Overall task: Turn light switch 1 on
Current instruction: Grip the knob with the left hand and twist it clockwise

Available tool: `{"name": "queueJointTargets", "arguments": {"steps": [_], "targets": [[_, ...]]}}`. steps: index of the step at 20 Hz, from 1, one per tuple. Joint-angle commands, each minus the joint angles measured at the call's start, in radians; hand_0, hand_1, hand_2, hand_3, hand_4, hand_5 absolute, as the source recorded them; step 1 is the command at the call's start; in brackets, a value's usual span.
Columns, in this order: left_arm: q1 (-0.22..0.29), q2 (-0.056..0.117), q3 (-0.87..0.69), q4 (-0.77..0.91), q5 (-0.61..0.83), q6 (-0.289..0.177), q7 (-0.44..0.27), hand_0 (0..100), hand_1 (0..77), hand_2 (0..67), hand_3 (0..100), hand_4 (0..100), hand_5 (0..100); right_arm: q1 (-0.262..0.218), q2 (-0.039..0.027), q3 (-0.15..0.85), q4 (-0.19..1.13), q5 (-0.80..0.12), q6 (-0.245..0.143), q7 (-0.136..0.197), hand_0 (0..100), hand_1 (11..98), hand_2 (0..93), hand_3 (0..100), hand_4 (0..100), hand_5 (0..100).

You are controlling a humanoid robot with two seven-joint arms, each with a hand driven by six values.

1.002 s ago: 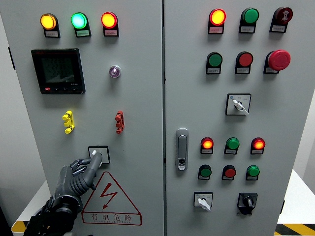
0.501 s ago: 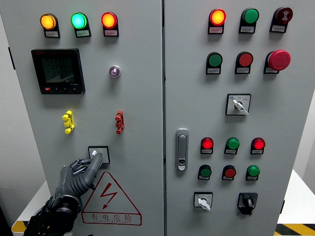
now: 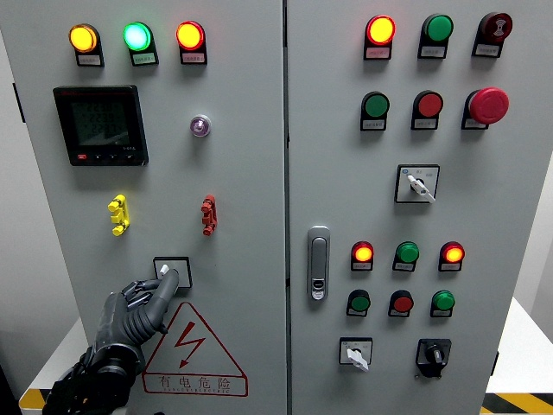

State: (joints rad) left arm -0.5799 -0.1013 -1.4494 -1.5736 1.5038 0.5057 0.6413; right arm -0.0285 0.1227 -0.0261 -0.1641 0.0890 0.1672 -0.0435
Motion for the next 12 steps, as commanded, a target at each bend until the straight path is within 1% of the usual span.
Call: {"name": "queueJointTargets", "arguments": {"steps": [1, 5, 7, 12], "targets": [[0.000, 0.000, 0.000, 0.000, -0.002, 0.001, 0.001, 100, 58.3, 56.1, 94, 100, 84, -0.001, 0.0000, 0.000, 0.000, 0.000, 0.000, -0.001, 0, 22.4, 0.0, 11, 23, 15], [0.000, -0.001, 0.000, 0.000, -0.004, 0.001, 0.001, 100, 56.7, 56.4, 94, 100, 84, -0.001, 0.0000, 0.000, 0.000, 0.000, 0.000, -0.001, 0, 22.3, 0.0, 11, 23, 15], [0.000, -0.002, 0.000, 0.000, -0.005, 0.008, 0.001, 100, 56.6, 56.5, 94, 100, 84, -0.001, 0.0000, 0.000, 0.000, 0.000, 0.000, -0.001, 0, 22.3, 0.0, 11, 23, 15], [0.000, -0.002, 0.000, 0.000, -0.007, 0.008, 0.014, 100, 56.7, 56.6, 95, 100, 85, 0.001, 0.0000, 0.000, 0.000, 0.000, 0.000, -0.001, 0, 22.5, 0.0, 11, 23, 15]]}}
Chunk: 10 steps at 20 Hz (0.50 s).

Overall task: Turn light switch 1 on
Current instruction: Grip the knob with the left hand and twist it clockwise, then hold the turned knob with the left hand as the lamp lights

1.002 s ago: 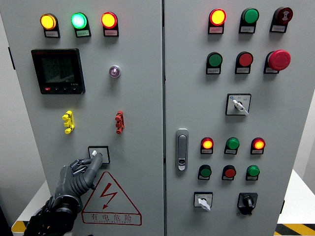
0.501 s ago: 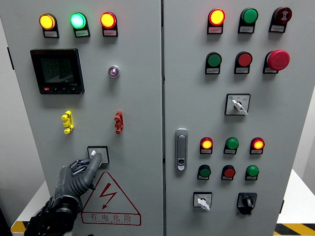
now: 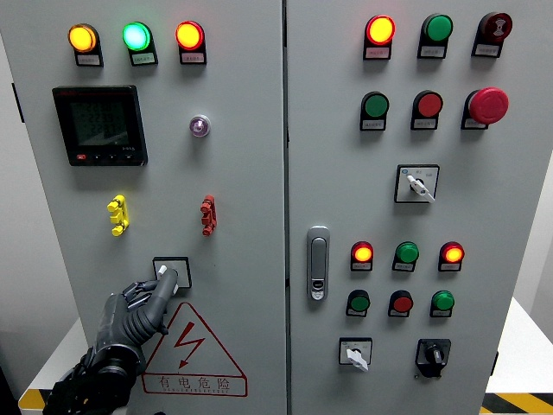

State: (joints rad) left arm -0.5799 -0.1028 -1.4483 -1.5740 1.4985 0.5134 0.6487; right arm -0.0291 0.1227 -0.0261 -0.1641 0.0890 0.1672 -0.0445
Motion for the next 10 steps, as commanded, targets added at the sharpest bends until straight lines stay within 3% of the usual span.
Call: {"name": "queueJointTargets", "arguments": {"steps": [1, 10], "targets": [[0.000, 0.000, 0.000, 0.000, -0.001, 0.000, 0.008, 100, 57.5, 56.6, 95, 100, 85, 0.000, 0.0000, 0.000, 0.000, 0.000, 0.000, 0.002, 0, 22.5, 0.0, 11, 23, 15], [0.000, 0.000, 0.009, 0.000, -0.001, 0.005, 0.011, 100, 60.0, 56.5, 95, 100, 86, 0.000, 0.0000, 0.000, 0.000, 0.000, 0.000, 0.000, 0, 22.5, 0.0, 11, 23, 15]]}}
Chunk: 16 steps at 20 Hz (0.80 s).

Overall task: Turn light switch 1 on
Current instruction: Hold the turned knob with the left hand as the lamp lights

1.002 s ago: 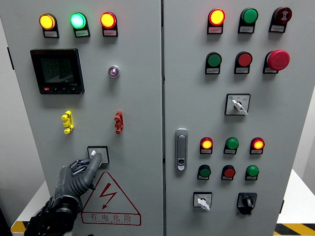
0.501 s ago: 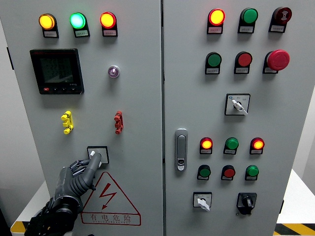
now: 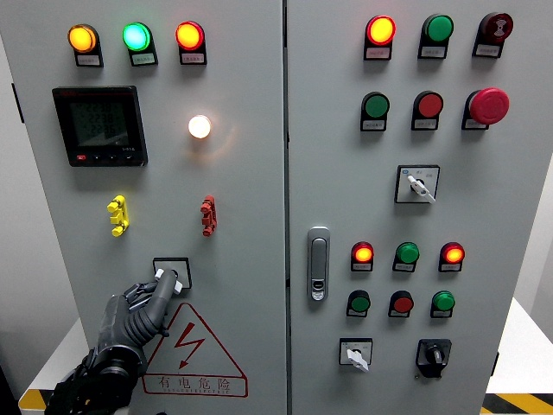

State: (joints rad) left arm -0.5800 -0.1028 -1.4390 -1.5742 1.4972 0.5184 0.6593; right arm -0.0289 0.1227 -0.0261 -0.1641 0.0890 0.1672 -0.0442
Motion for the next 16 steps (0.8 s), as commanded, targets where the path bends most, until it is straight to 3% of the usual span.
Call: {"name": "queueJointTargets", "arguments": {"steps": [1, 8, 12, 16], "targets": [[0.000, 0.000, 0.000, 0.000, 0.000, 0.000, -0.001, 100, 59.4, 56.5, 95, 100, 86, 0.000, 0.0000, 0.000, 0.000, 0.000, 0.000, 0.000, 0, 22.5, 0.0, 11, 23, 15], [0.000, 0.000, 0.008, 0.000, -0.002, 0.000, -0.001, 98, 41.5, 57.5, 96, 100, 88, 0.000, 0.0000, 0.000, 0.000, 0.000, 0.000, 0.000, 0, 22.5, 0.0, 11, 23, 15], [0.000, 0.000, 0.008, 0.000, -0.002, -0.001, -0.001, 79, 40.8, 57.9, 96, 100, 88, 0.000, 0.0000, 0.000, 0.000, 0.000, 0.000, 0.001, 0, 22.5, 0.0, 11, 23, 15], [0.000, 0.000, 0.009, 0.000, -0.002, -0.001, -0.001, 71, 42.1, 57.9, 96, 100, 88, 0.001, 0.0000, 0.000, 0.000, 0.000, 0.000, 0.000, 0, 22.4, 0.0, 11, 23, 15]]}}
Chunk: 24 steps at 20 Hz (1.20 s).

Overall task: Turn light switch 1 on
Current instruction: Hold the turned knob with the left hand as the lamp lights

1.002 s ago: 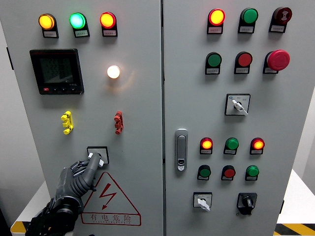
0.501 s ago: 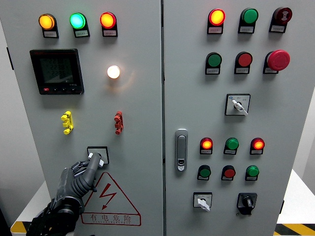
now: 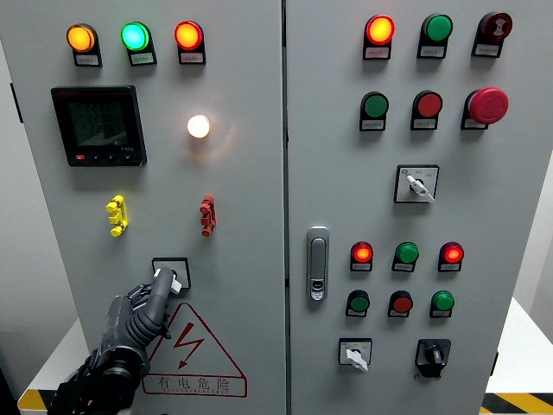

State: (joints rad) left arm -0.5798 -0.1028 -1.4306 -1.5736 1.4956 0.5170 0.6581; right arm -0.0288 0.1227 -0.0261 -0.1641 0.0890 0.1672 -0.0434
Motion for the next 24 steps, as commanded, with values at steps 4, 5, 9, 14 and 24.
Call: {"name": "queueJointTargets", "arguments": {"steps": [4, 5, 9, 14, 24], "targets": [[0.000, 0.000, 0.001, 0.000, 0.000, -0.003, 0.000, 63, 42.8, 58.0, 96, 100, 88, 0.000, 0.0000, 0.000, 0.000, 0.000, 0.000, -0.001, 0, 22.4, 0.0, 11, 23, 15], [0.000, 0.000, 0.001, 0.000, 0.000, -0.003, 0.000, 62, 43.0, 57.9, 96, 100, 88, 0.000, 0.0000, 0.000, 0.000, 0.000, 0.000, 0.000, 0, 22.4, 0.0, 11, 23, 15], [0.000, 0.000, 0.002, 0.000, 0.002, -0.005, 0.000, 51, 46.6, 57.9, 96, 100, 88, 0.000, 0.0000, 0.000, 0.000, 0.000, 0.000, 0.000, 0, 22.4, 0.0, 11, 23, 15], [-0.005, 0.002, 0.002, 0.000, 0.003, -0.005, 0.000, 38, 55.3, 57.6, 96, 100, 88, 0.000, 0.0000, 0.000, 0.000, 0.000, 0.000, -0.001, 0, 22.4, 0.0, 11, 23, 15], [-0.009, 0.000, 0.009, 0.000, 0.003, -0.005, 0.000, 0, 57.8, 57.7, 96, 100, 88, 0.000, 0.0000, 0.000, 0.000, 0.000, 0.000, 0.000, 0, 22.5, 0.0, 11, 23, 15]]}}
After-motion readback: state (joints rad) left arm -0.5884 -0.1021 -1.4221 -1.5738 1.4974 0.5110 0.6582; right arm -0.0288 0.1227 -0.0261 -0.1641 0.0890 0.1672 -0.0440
